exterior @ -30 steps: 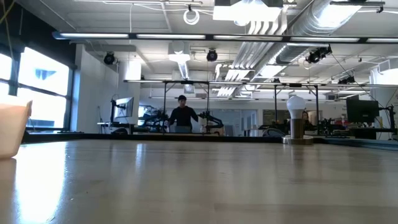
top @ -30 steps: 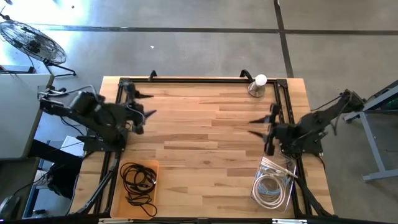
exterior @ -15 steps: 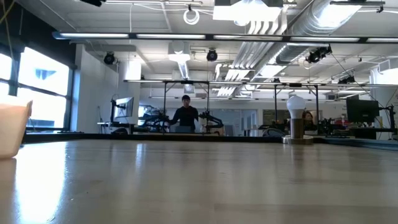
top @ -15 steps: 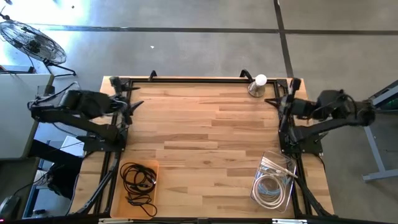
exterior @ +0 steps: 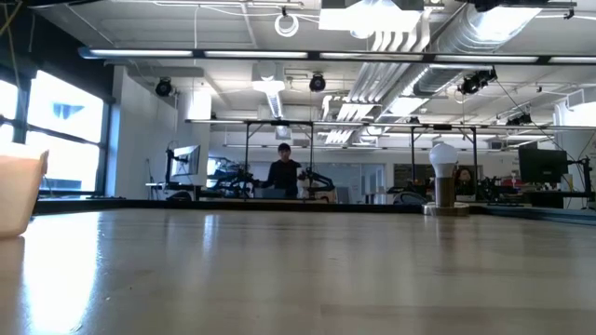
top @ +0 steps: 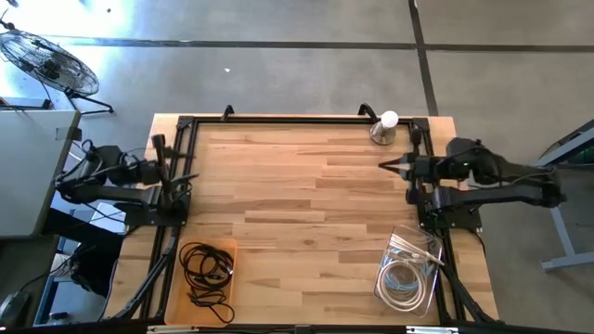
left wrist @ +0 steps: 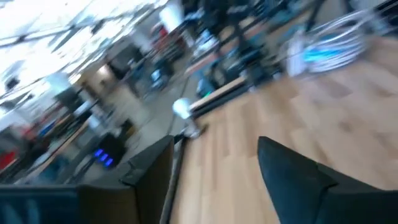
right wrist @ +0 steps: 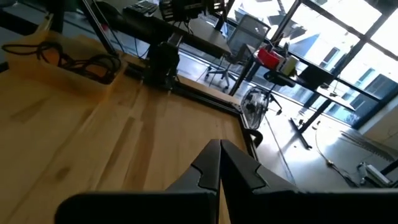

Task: Sort HDMI cables
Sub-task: Return to Home Position

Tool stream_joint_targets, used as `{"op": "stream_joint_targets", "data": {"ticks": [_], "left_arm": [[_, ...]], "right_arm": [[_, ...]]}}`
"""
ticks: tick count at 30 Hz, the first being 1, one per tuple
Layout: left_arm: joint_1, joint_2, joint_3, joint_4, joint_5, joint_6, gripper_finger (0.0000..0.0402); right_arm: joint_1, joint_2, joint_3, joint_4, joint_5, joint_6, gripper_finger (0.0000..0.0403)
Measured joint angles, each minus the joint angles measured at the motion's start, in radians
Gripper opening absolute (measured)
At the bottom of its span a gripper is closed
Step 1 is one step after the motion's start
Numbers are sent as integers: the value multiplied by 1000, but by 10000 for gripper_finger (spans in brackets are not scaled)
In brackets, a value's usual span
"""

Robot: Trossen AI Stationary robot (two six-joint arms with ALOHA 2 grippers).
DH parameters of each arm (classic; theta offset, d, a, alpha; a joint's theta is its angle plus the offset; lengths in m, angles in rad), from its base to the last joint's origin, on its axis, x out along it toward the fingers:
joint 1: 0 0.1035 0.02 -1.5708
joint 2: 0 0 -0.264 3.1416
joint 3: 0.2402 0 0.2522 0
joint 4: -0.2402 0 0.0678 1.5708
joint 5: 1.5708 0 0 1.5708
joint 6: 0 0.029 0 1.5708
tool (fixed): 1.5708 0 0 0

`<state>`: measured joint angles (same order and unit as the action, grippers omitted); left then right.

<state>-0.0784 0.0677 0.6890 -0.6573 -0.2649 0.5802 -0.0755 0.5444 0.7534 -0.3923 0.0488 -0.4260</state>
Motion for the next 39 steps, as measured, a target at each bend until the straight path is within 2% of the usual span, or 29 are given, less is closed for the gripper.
{"op": "stream_joint_targets", "data": {"ticks": [2,6,10,11,15,18,21,27,31,35,39], "left_arm": [[0,-42,-30,4,48,1,203],[0,-61,-74,2,66,-6,125],[0,-55,-88,29,34,-9,28],[0,-55,-89,30,10,-23,15],[0,-53,-91,19,-14,-84,19],[0,-57,-91,-18,-23,-120,8],[0,-61,-95,-41,-72,-157,4],[0,-60,-98,-41,-60,-159,2],[0,-61,-120,1,-64,-159,1],[0,-59,-196,98,-71,-132,1],[0,-61,-241,139,-90,-151,0]], "right_arm": [[-19,9,-27,51,-32,-1,0],[-54,41,-69,138,-87,-3,0],[-78,79,-83,166,-130,1,0],[-82,90,-83,170,-143,5,0],[-83,128,-83,163,-158,21,0],[-102,137,-83,126,-141,-5,0],[-161,121,-83,94,-212,-3,0],[-270,78,-82,27,-357,30,0],[-311,62,-82,-19,-408,30,0],[-320,43,-142,56,-482,48,0],[-319,17,-261,193,-506,99,0]]}}
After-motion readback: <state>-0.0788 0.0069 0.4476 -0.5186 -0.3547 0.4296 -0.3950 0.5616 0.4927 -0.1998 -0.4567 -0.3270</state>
